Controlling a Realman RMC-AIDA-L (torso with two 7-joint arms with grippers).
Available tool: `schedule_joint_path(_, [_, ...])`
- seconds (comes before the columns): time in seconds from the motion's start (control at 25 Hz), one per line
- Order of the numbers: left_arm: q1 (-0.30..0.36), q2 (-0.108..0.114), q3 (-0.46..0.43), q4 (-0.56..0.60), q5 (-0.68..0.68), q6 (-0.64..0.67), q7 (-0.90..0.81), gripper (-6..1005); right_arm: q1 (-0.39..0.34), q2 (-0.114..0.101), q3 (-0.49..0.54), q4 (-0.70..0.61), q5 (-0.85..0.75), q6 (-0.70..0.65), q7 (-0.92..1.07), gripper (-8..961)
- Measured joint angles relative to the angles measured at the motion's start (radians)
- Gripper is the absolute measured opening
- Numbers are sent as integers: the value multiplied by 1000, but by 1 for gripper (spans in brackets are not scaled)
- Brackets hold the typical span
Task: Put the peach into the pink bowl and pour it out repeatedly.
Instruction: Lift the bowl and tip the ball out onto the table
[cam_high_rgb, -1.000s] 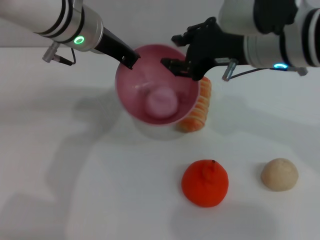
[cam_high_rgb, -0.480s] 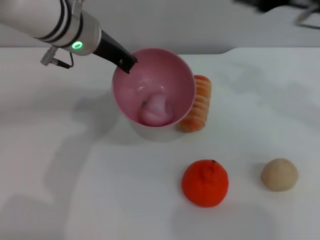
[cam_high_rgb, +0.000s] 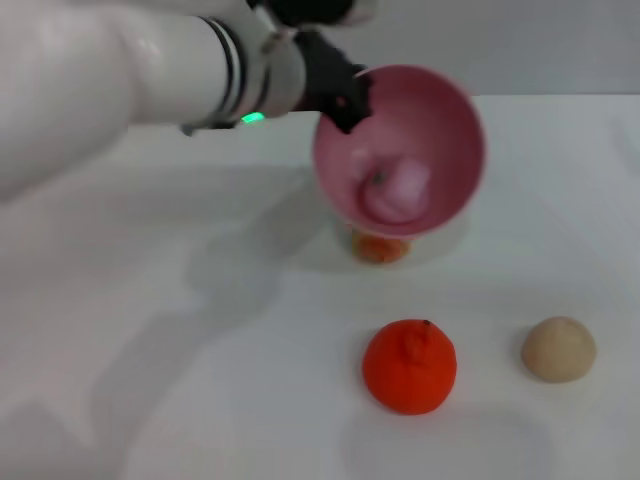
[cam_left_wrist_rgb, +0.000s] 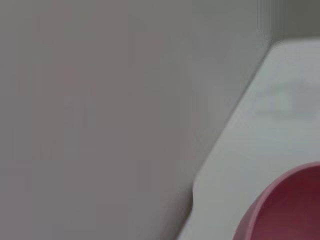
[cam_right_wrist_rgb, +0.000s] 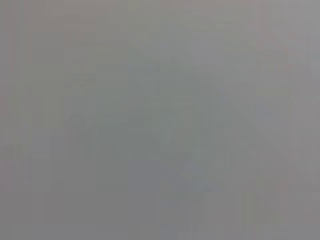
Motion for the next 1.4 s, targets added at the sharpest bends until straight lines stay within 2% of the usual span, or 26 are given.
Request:
schedule_joint_path(0.04, [0, 0, 0, 0, 0, 0, 0, 46, -1, 1, 11, 28, 16, -13, -23, 522])
schedule_joint_path(0.12, [56, 0, 104, 0, 6, -202, 6, 46, -2, 1, 33, 79, 45, -40, -58, 522])
schedule_joint_path(0.2, [75, 0, 142, -10, 9, -287, 9, 46, -4, 1, 49, 106, 57, -52, -67, 522])
schedule_joint_path(0.52, [173, 0, 340, -141, 11, -812, 52, 46, -16, 1, 58, 125, 57, -64, -71, 521])
schedule_joint_path(0.56, [187, -1, 378, -169, 10, -908, 68, 46, -16, 1, 56, 124, 58, -66, -72, 521])
schedule_joint_path(0.96, [286, -3, 496, -247, 1, -1331, 107, 46, -1, 4, 43, 105, 60, -70, -64, 519])
schedule_joint_path(1.12, [317, -1, 524, -262, 1, -1444, 108, 47, -1, 5, 28, 78, 61, -70, -63, 519])
schedule_joint_path(1.4, [316, 0, 530, -277, 0, -1455, 98, 47, 15, 5, 9, 63, 62, -63, -63, 518])
